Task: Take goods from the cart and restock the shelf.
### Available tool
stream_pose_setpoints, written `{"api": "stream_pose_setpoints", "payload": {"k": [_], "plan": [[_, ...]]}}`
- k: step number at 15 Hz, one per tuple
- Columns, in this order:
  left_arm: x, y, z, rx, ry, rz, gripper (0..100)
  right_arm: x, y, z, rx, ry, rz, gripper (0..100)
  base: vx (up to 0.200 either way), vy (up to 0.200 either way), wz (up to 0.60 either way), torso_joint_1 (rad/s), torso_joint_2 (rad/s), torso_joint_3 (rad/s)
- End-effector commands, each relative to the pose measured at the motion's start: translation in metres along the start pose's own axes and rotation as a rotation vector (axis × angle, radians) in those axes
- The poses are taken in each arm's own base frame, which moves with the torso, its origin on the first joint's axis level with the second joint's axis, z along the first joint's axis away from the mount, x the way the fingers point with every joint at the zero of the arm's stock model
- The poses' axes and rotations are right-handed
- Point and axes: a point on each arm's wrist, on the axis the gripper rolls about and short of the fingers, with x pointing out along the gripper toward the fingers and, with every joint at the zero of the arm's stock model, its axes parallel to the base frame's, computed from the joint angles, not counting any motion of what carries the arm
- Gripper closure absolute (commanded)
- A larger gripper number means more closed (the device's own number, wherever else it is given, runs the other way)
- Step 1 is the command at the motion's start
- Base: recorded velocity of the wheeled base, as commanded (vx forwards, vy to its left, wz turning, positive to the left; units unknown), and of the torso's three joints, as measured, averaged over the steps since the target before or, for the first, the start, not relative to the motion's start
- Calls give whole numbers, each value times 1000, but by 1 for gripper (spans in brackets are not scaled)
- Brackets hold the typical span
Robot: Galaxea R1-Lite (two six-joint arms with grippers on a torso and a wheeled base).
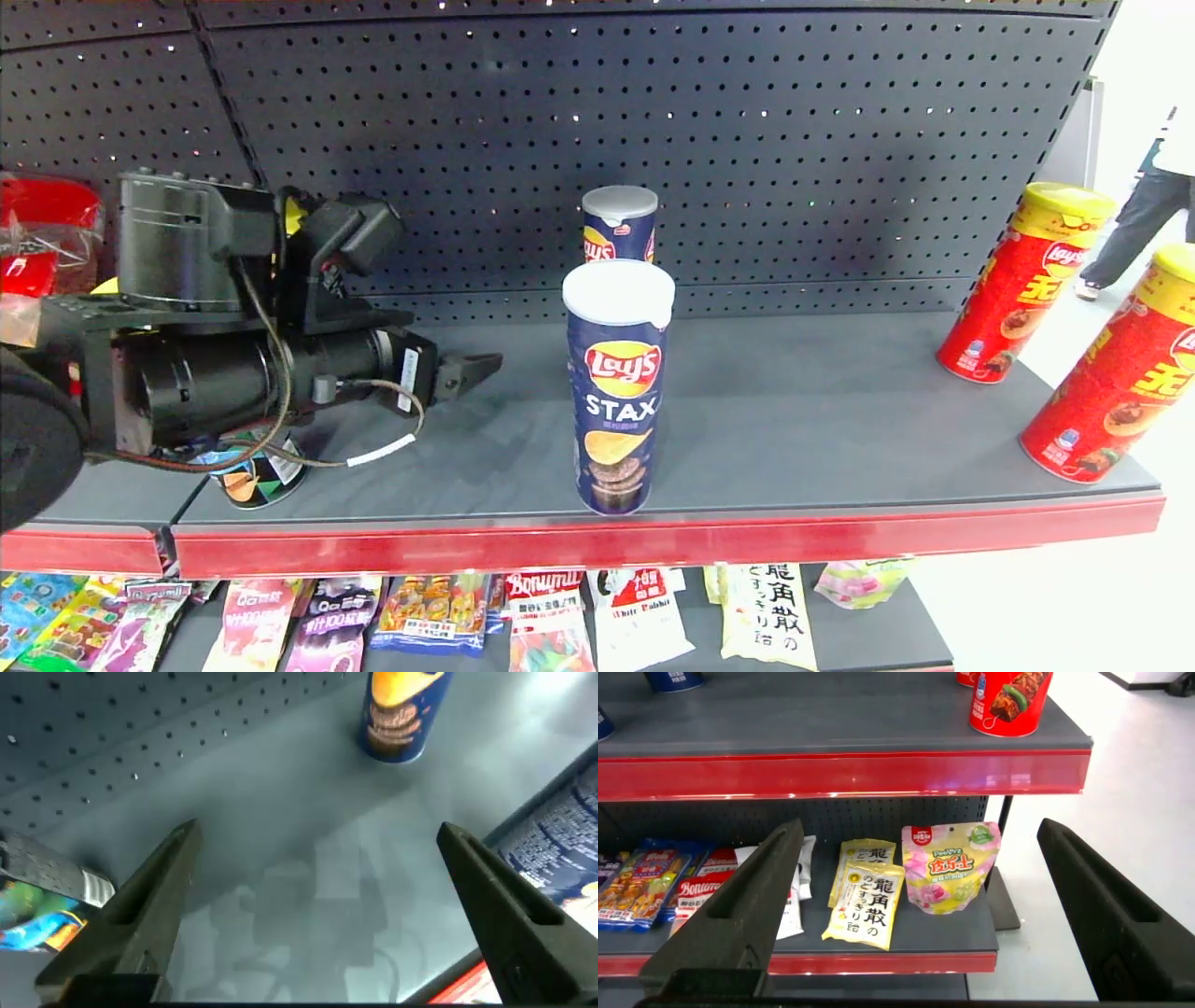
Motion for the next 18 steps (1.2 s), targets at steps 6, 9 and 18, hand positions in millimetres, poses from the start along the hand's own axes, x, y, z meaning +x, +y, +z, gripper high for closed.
{"api": "stream_pose_setpoints", "payload": {"k": [6, 9, 18], "plan": [[18, -23, -19, -36, 168, 33, 0, 0, 0, 0, 0, -1, 1, 0, 0, 0, 0, 0, 0, 0], [28, -26, -26, -33, 205, 28, 0, 0, 0, 0, 0, 1, 1, 0, 0, 0, 0, 0, 0, 0], [56, -40, -40, -20, 272, -9, 0, 0, 0, 0, 0, 1, 1, 0, 0, 0, 0, 0, 0, 0]]}}
